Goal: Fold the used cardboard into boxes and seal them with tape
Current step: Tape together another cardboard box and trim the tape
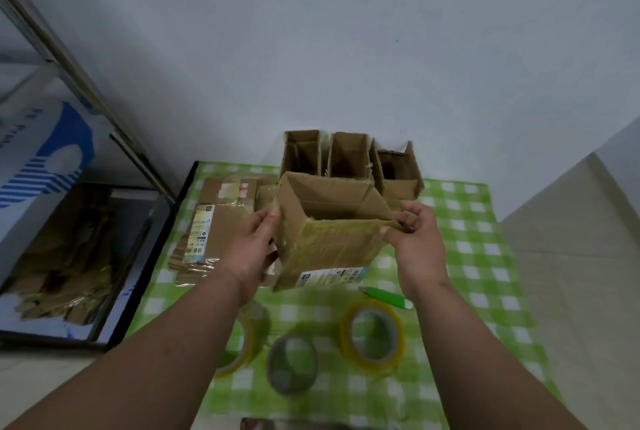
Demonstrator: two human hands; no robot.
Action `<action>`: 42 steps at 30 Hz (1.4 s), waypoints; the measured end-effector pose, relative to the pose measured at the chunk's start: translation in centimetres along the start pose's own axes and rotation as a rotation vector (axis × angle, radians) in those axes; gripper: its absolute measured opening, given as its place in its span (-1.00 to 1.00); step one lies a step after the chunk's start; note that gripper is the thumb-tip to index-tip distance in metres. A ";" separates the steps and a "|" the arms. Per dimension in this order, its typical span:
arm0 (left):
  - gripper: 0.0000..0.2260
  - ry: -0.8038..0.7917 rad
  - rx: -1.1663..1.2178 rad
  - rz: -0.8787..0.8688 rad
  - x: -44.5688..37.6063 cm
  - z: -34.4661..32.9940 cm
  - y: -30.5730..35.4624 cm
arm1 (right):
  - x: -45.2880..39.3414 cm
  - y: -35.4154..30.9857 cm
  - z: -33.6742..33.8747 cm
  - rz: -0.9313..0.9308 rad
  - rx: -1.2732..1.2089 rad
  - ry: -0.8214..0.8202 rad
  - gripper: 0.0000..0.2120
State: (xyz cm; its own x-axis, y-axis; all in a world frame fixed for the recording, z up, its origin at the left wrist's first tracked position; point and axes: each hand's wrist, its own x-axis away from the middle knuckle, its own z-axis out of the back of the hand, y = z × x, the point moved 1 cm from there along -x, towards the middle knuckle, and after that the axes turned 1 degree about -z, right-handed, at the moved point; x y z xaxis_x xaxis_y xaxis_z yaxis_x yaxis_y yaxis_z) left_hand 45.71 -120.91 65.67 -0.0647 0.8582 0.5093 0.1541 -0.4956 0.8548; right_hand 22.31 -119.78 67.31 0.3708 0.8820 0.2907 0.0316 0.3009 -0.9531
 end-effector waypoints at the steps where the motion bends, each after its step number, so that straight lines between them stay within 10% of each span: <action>1: -0.69 -0.007 0.006 0.010 -0.3 -0.7 -0.3 | -0.5 -0.1 0.5 0.003 0.014 -0.023 -0.52; 20: -0.51 0.284 -0.146 0.018 -0.8 -2.1 -3.9 | -3.1 4.3 1.5 0.038 0.403 -0.501 -0.42; 25: -0.87 0.268 -0.253 -0.066 -0.7 -2.6 -4.1 | -3.3 4.8 1.0 0.114 0.505 -0.525 -0.39; 42: -0.41 -0.108 -0.609 -0.003 -1.2 0.1 -3.0 | -3.2 5.8 -1.6 0.258 0.941 -0.525 -0.36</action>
State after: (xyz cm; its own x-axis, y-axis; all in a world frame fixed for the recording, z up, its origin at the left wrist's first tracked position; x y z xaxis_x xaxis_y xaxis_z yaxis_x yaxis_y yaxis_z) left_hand 45.44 -120.49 62.48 0.0406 0.8529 0.5206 -0.4389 -0.4528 0.7761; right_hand 22.81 -121.42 60.75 -0.1821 0.9351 0.3040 -0.7908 0.0445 -0.6105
